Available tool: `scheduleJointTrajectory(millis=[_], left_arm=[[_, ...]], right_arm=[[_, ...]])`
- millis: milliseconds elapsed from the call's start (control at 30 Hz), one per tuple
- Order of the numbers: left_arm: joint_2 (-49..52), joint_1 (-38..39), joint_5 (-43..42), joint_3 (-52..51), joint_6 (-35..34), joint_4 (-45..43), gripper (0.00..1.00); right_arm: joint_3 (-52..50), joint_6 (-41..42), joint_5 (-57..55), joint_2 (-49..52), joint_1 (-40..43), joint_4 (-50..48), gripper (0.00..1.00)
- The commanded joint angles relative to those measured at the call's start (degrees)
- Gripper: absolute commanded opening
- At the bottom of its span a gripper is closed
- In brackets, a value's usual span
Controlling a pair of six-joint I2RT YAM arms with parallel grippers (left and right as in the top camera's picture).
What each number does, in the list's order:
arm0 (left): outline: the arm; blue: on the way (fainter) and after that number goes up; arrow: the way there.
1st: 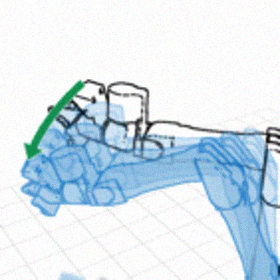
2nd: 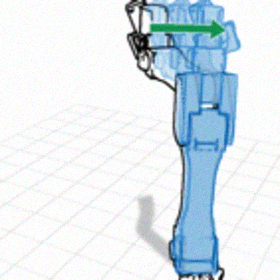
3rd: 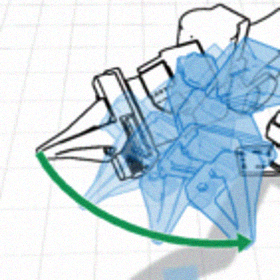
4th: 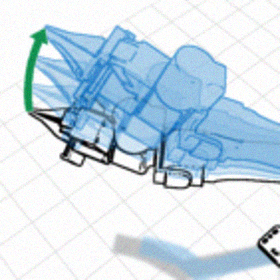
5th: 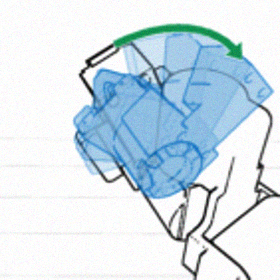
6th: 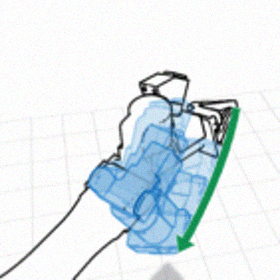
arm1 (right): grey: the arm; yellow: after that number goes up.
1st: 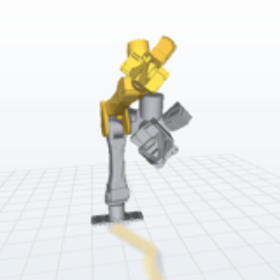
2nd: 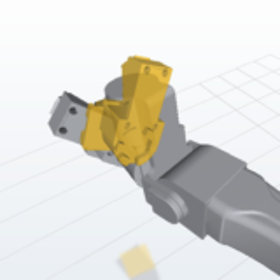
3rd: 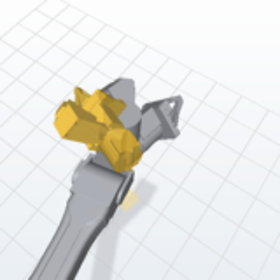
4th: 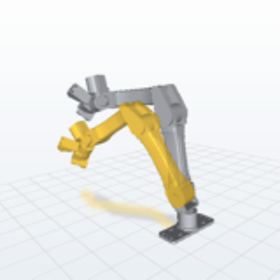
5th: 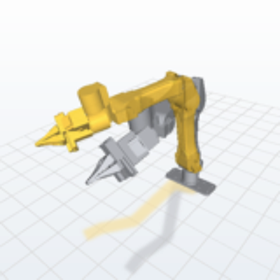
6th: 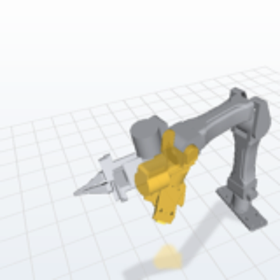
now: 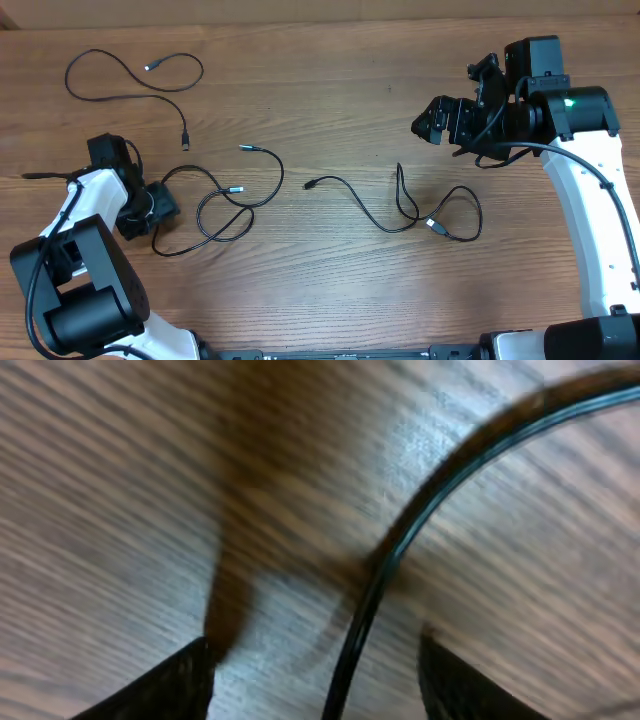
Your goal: Untangle cables
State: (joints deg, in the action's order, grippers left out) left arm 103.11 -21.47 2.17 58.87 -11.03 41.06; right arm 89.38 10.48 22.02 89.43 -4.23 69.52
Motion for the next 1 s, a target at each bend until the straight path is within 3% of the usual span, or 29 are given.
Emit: scheduleJointTrajectory(millis=[0,133,300,333,467,733,967], left_arm=[[3.2,0.0,0.8,-1.0,-0.3,0.2,0.60],[3.2,0.0,1.0,-1.0,0.1,-0.3,0.43],[3.2,0.0,1.4,-1.0,0.3,-1.3,0.06],[3.2,0.0,1.4,-1.0,0.3,-1.4,0.04],[3.0,0.0,1.4,0.2,0.3,-0.3,0.04],[-0.3,0.2,-1.7,20.8,-2.6,21.8,0.04],[-5.1,0.9,-11.2,47.5,9.6,34.4,0.04]], right_arm=[[-0.2,0.0,-0.6,0.1,-0.2,-0.5,0.99],[-0.2,0.0,-0.6,0.1,-0.2,-0.9,1.00],[-0.2,0.0,-0.6,0.1,-0.2,-0.9,1.00],[-0.1,0.0,-0.6,0.1,-0.2,-0.9,1.00],[-0.2,0.0,-0.6,0.1,-0.2,-0.9,1.00],[-0.2,0.0,-0.6,0.1,-0.2,-0.9,1.00],[-0.2,0.0,-0.6,0.1,-0.2,-0.9,1.00]])
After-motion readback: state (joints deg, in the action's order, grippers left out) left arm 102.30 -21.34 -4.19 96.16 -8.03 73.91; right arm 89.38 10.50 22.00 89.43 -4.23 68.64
